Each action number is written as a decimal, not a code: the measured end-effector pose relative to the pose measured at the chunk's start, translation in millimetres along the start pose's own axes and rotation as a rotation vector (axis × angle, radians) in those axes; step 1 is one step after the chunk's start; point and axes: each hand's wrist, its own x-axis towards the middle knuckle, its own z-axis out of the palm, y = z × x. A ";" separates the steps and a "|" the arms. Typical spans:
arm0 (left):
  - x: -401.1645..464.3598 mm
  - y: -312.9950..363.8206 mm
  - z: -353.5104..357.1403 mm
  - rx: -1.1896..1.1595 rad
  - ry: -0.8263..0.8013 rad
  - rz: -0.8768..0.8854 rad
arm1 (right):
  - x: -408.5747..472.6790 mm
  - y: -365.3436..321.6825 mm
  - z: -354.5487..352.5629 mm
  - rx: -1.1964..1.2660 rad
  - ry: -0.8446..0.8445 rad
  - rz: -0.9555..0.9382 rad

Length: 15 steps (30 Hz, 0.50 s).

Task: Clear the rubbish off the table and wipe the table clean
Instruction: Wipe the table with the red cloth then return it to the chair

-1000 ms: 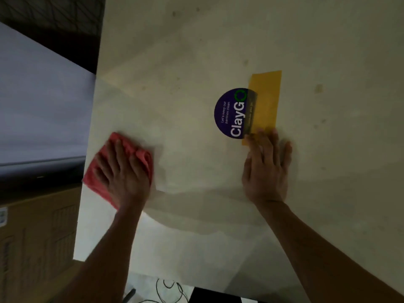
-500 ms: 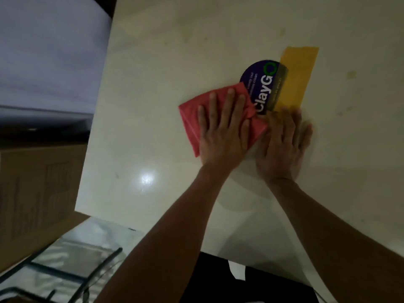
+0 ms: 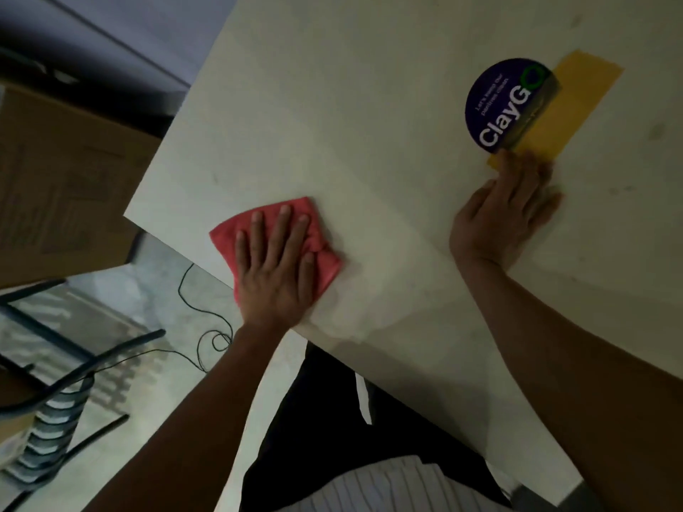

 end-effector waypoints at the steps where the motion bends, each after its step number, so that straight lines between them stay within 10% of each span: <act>1: 7.5 2.4 0.4 -0.001 -0.005 -0.036 | 0.7 0.9 0.8 0.002 0.008 -0.002; 7: 96.7 80.3 2.8 -0.095 0.030 -0.314 | -0.5 1.7 7.3 0.019 0.056 -0.015; 15: -4.3 120.1 19.2 -0.098 -0.041 0.224 | 0.4 3.8 5.7 0.048 0.060 -0.010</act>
